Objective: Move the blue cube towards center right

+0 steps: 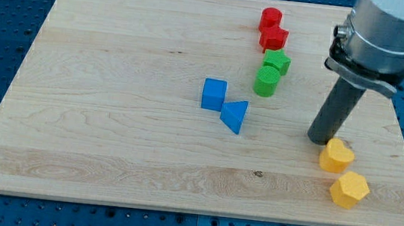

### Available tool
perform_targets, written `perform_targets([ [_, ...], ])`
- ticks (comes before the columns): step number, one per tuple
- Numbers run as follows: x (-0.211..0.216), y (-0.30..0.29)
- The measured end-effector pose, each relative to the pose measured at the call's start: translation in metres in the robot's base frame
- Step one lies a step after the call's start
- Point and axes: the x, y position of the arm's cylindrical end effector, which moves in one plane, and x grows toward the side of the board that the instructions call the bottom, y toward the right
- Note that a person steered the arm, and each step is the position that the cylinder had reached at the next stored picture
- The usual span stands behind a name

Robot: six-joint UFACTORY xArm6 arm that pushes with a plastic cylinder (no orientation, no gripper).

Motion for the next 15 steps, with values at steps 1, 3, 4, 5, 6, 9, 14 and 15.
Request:
perform_targets([
  [1,0.014,0.0],
  [3,0.004,-0.016],
  [4,0.016,-0.079],
  [5,0.057,-0.14],
  [6,0.078,-0.19],
  [9,-0.06,-0.189],
  [14,-0.012,-0.144],
  [15,-0.012,-0.178],
])
